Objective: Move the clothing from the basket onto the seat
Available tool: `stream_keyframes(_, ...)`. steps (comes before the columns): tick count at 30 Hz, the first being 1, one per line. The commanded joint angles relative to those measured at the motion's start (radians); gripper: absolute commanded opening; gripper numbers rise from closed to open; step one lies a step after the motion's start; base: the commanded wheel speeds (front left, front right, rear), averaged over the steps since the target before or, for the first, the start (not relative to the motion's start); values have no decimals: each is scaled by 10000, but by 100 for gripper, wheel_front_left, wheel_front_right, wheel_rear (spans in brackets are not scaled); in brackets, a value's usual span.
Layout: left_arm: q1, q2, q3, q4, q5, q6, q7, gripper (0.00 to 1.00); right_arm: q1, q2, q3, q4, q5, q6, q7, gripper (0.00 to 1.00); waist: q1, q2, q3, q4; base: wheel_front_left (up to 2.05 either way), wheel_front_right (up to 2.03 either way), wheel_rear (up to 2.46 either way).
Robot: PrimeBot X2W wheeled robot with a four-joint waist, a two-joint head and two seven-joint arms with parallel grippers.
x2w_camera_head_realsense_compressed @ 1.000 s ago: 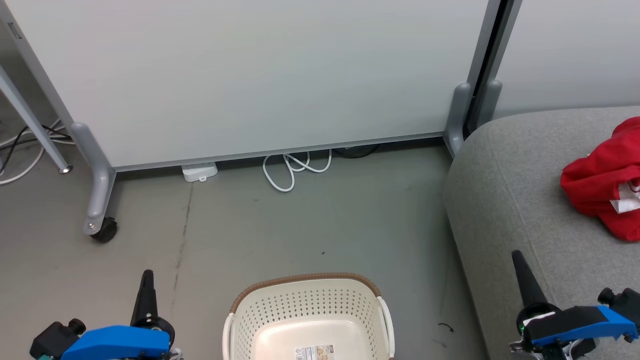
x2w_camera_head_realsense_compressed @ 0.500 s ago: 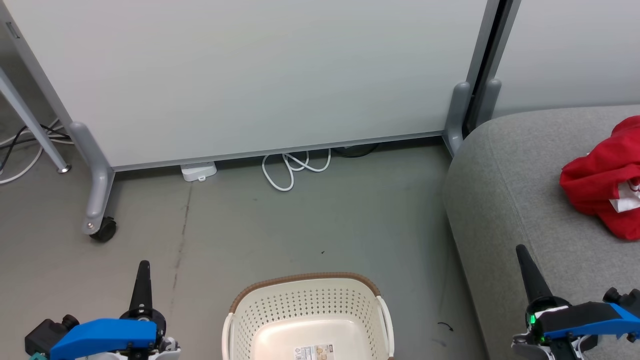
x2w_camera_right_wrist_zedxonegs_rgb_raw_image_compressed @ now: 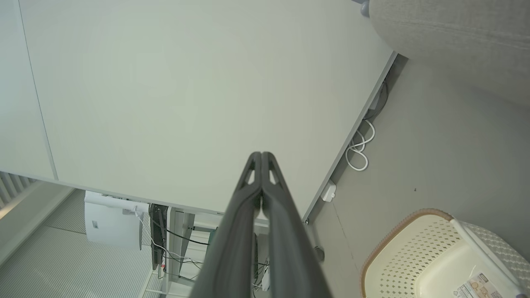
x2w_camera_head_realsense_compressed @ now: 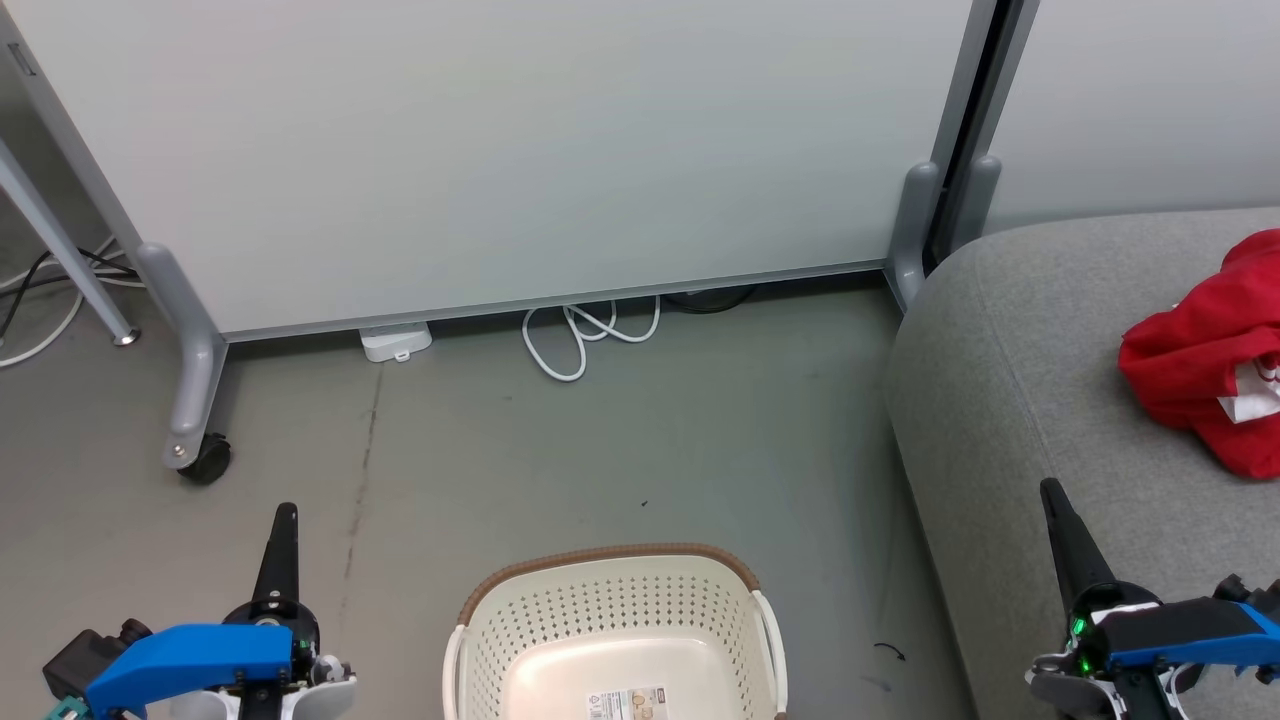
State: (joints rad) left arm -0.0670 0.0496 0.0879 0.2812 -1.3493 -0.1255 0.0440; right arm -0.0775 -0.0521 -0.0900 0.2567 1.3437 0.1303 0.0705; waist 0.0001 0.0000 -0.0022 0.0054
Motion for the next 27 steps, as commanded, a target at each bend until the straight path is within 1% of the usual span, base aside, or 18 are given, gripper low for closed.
stream_keyframes(1,-222,15,68,-105,-179,-67,64,0,-202,12,-40,-95,177,6,69,0,-1,0,1,-1,0,0,0)
stream_keyframes(27,-432,11,230,-327,-2068,-86,578,0,-319,25,-211,-131,2110,7,373,0,-1,0,39,-40,0,0,0)
